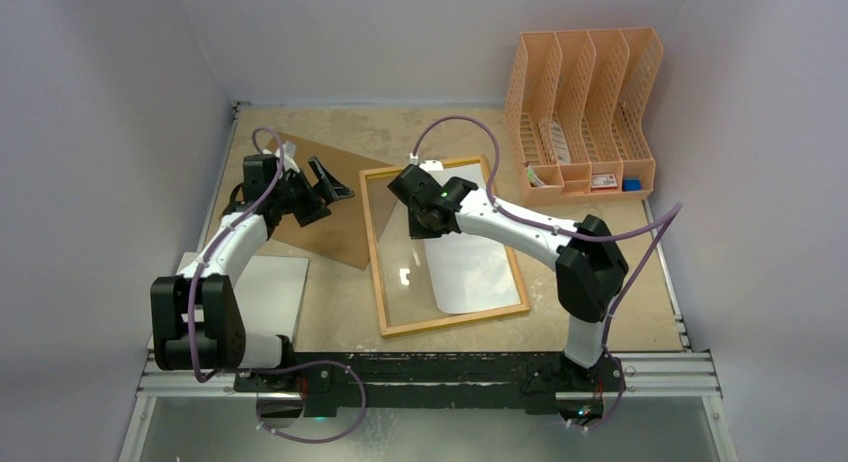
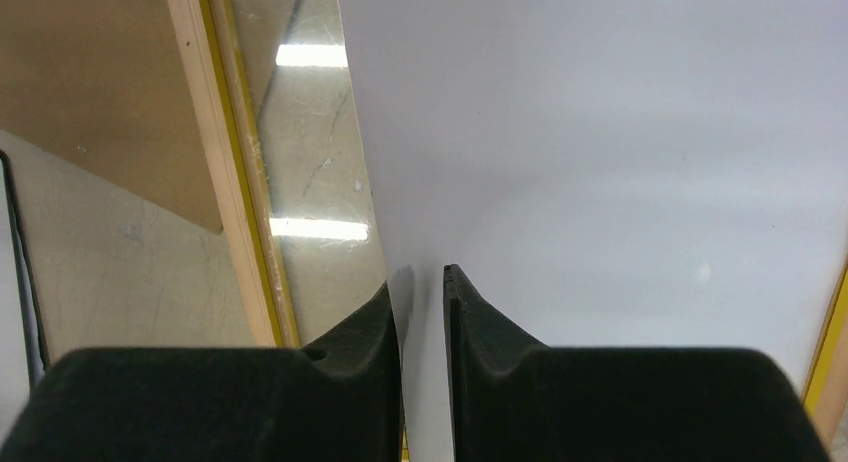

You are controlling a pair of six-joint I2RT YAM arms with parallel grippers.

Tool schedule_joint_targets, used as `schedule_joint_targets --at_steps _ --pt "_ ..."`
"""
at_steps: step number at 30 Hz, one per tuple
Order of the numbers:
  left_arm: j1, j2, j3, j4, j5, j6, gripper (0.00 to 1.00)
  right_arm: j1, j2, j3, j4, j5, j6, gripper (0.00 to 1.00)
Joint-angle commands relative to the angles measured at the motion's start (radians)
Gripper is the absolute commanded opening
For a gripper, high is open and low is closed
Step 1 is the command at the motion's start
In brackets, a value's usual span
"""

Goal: Put the photo into the frame
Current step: Turn over the photo from the photo frame.

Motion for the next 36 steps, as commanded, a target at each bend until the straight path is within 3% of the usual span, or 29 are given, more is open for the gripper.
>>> schedule_joint_targets --at_steps 1,3,10,15,21,30,36 --pt "-0.002 0.002 -0.010 0.036 0.021 0.002 0.89 0.000 -0.015 0.026 0.008 0.029 -0.001 0.23" --pt "-0.002 0.004 -0.012 0.036 0.019 0.003 0.89 0.000 -0.012 0.026 0.021 0.009 -0.007 0.28" --pt "-0.002 0.005 -0.013 0.032 0.009 0.004 0.89 0.000 -0.061 -0.034 0.150 -0.134 -0.052 0.58" --pt "-0.003 -0.001 -0.013 0.017 -0.013 0.010 0.89 -0.001 -0.068 -0.055 0.233 -0.291 -0.101 0.67" --pt "-0.002 -0.037 -0.012 0.013 -0.061 0.011 0.89 -0.005 -0.083 -0.071 0.278 -0.356 -0.112 0.69" --pt "-0.002 -0.025 -0.013 0.009 -0.067 0.004 0.88 -0.070 -0.146 -0.148 0.281 -0.261 -0.111 0.69" --pt "-0.002 -0.099 -0.014 -0.022 -0.275 -0.028 0.87 -0.119 -0.201 -0.227 0.338 -0.266 -0.130 0.69"
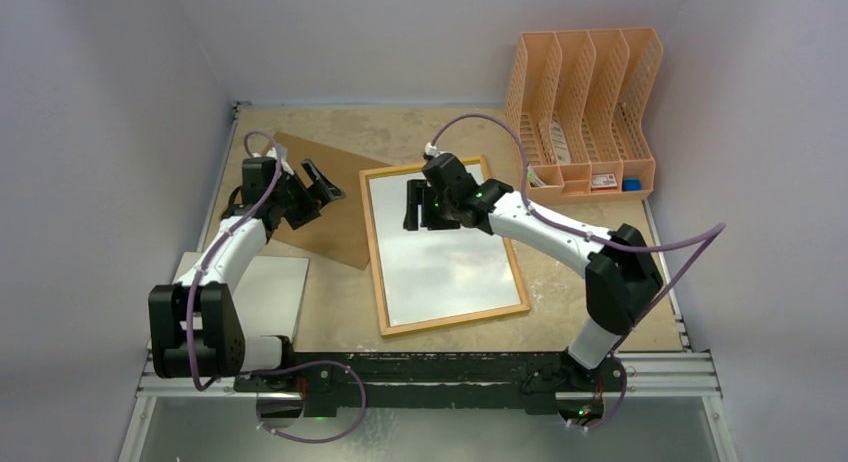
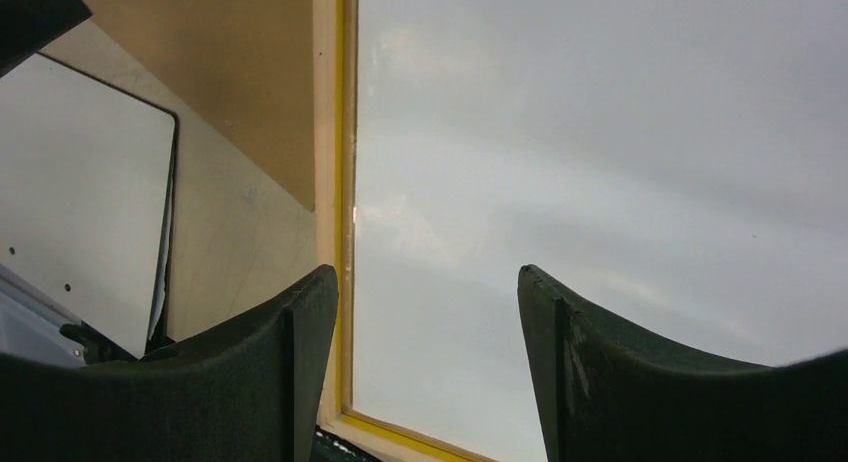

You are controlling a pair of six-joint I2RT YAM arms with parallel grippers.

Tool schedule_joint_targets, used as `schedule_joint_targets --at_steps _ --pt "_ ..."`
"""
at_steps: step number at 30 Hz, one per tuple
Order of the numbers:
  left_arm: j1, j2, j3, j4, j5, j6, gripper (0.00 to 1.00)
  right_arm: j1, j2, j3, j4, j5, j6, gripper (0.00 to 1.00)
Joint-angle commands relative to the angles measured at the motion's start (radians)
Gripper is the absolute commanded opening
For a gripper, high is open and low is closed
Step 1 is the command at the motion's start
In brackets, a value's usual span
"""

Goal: Put the photo into the frame
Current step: Turn over the photo from the photo frame.

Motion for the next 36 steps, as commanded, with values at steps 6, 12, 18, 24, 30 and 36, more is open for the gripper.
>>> schedule_joint_targets --at_steps 6,12,18,24,30,36 --pt "-0.001 -0.091 0.033 -0.003 -0.266 -0.038 0.87 -0.022 -0.006 -0.009 0.202 -0.104 -0.074 0.66" --pt "-0.001 -0.076 -0.024 0.036 -0.280 -0.082 0.86 0.067 0.149 0.094 0.323 -0.264 -0.048 0.61" --pt "0.000 -0.050 -0.170 0.190 -0.231 -0.180 0.82 0.095 0.329 0.257 0.281 -0.204 0.021 0.59" --pt "0.005 0.005 -0.232 0.264 -0.260 -0.217 0.73 0.111 0.470 0.393 0.217 -0.180 0.024 0.58" --pt "0.021 0.062 -0.249 0.304 -0.248 -0.227 0.70 0.112 0.542 0.420 0.196 -0.143 0.025 0.58" --pt "0.074 0.075 -0.237 0.276 -0.251 -0.224 0.69 0.112 0.604 0.495 0.109 -0.018 0.019 0.58"
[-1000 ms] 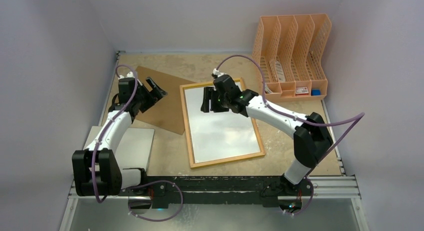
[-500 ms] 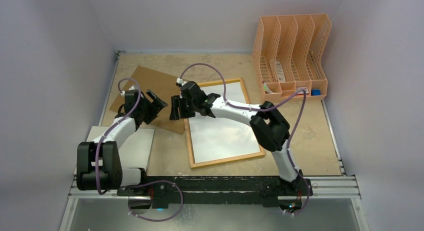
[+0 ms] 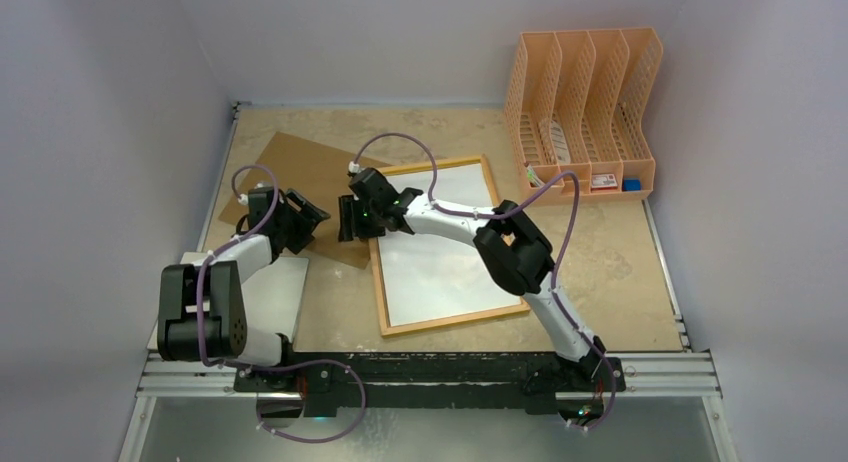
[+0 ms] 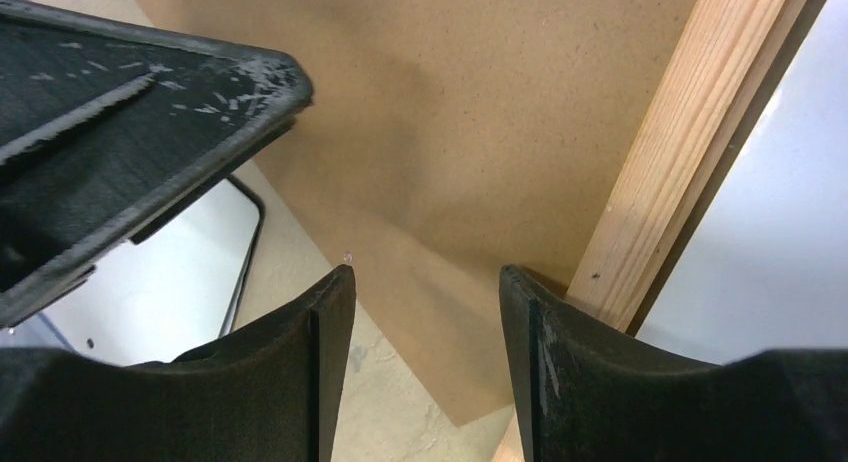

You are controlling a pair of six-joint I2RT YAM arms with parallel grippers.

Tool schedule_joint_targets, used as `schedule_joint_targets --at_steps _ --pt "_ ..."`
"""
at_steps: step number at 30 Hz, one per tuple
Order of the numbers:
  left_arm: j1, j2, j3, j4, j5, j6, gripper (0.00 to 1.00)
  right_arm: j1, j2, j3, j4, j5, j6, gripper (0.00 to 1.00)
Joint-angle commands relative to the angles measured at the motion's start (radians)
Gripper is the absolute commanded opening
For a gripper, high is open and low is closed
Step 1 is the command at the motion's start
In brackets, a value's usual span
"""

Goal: Put the photo into the frame
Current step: Turn over the photo from the photo frame, then adjust the photo frame item at the center of the board.

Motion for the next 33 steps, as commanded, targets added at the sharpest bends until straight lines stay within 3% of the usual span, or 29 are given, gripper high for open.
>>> schedule_joint_targets --at_steps 1,7,15,19,24,29,33 --pt "0.039 0.006 0.008 0.015 -0.017 -0.013 0.69 0.000 0.016 0.063 -0.101 0.177 -0.001 0.58" --pt "0.045 0.004 0.011 -0.014 -0.068 -0.026 0.69 0.001 0.004 0.065 -0.149 0.342 0.013 0.58" --pt "0.050 -0.003 0.083 -0.071 -0.097 -0.036 0.69 0.002 0.025 0.103 -0.158 0.451 0.007 0.59" --pt "0.052 0.028 0.280 -0.141 -0.108 0.018 0.70 0.015 0.031 0.115 -0.147 0.481 0.005 0.62" --pt "0.089 0.193 0.620 -0.334 -0.168 0.265 0.78 0.021 -0.031 0.038 -0.137 0.467 0.094 0.67" --pt "0.222 0.399 0.900 -0.444 -0.067 0.455 0.85 0.023 -0.118 -0.096 -0.075 0.381 0.191 0.68" --pt "0.261 0.517 1.047 -0.524 -0.004 0.610 0.87 0.026 -0.141 -0.133 -0.060 0.340 0.245 0.69"
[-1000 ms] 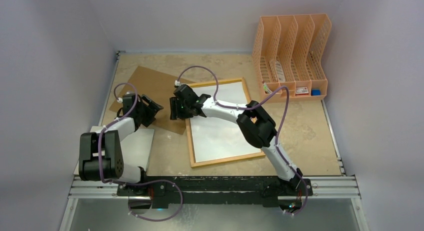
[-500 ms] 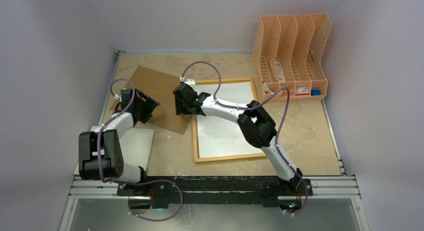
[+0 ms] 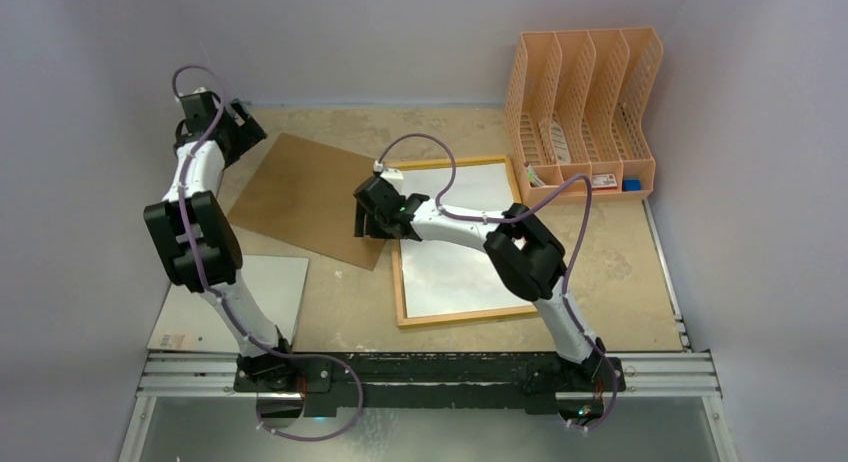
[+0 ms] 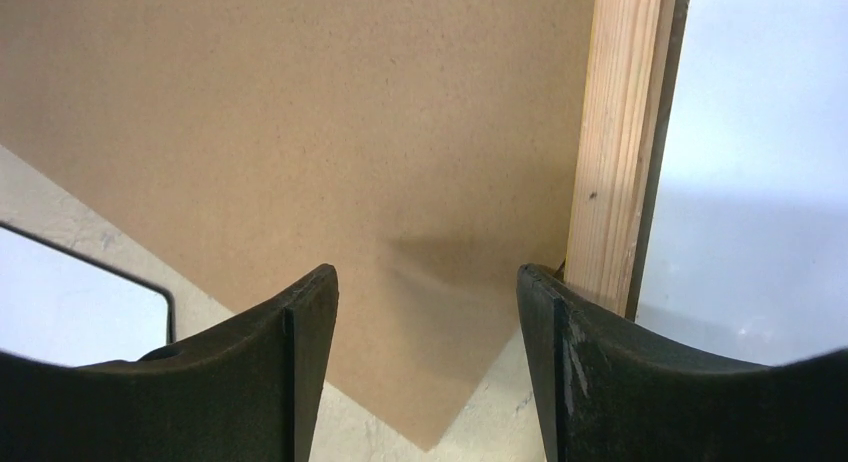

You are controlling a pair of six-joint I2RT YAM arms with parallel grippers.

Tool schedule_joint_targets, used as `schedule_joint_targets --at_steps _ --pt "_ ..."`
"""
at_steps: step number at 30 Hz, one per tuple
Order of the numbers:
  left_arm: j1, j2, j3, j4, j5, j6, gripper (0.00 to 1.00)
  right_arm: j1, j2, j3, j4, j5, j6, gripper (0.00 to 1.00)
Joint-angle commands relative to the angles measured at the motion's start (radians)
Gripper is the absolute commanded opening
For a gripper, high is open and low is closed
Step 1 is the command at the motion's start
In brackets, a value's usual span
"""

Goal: Put the photo into the frame
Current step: Adjust the photo frame item at the center of the board.

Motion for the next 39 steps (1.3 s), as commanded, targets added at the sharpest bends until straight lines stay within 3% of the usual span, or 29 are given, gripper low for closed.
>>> schedule_joint_targets --at_steps 1,11,20,25,31,39 --pt "0.044 0.103 0.130 -0.147 0.078 0.235 0.87 0.000 -0.064 -0.040 -0.004 -0.039 0.103 0.69" --pt "0.082 0.209 0.057 0.038 0.075 0.245 0.89 0.026 -0.058 -0.006 -0.128 -0.055 0.221 0.69" --pt "0.083 0.244 -0.026 0.125 -0.024 0.240 0.89 0.037 -0.060 -0.014 -0.162 -0.013 0.242 0.70" --pt "0.083 0.289 0.006 0.070 -0.015 0.233 0.86 0.039 -0.099 -0.035 -0.192 0.051 0.240 0.72" --pt "0.083 0.320 0.055 0.001 -0.099 0.251 0.81 0.040 -0.103 -0.031 -0.187 0.056 0.239 0.74" --pt "0.083 0.371 0.135 -0.122 0.065 0.233 0.78 0.038 -0.033 -0.010 -0.194 -0.027 0.288 0.74"
